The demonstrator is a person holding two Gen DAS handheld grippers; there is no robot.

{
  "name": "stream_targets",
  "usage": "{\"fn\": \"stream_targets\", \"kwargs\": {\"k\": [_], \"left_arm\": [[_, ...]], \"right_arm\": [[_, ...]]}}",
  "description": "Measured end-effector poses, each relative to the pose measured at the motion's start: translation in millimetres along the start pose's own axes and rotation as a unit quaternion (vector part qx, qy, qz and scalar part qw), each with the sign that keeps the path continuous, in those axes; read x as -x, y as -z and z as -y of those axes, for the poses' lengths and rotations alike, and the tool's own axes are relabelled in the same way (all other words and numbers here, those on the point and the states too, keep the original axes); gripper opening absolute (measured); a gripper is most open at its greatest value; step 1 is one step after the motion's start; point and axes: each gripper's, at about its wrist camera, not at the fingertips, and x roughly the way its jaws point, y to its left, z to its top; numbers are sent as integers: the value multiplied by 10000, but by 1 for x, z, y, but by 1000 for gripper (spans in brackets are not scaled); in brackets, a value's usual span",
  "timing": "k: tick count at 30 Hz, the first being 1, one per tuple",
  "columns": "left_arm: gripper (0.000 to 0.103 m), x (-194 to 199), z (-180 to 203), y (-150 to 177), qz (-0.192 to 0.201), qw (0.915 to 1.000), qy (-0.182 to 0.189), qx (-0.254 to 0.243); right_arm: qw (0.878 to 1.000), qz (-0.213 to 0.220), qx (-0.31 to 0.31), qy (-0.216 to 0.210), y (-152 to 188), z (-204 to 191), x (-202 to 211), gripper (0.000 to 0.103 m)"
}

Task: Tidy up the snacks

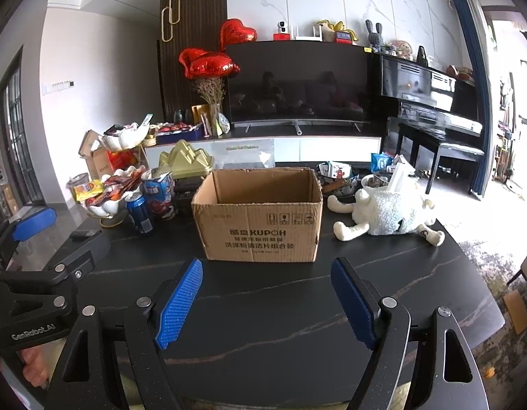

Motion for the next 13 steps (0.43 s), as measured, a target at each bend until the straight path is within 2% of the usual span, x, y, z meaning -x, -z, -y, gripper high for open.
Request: {"fn": "stream_targets", "kwargs": {"k": [13], "left_arm": [[103,0,3,-1,64,10000,14,-25]], "right_arm": [[10000,-32,-29,-37,2,4,-2,78]]}}
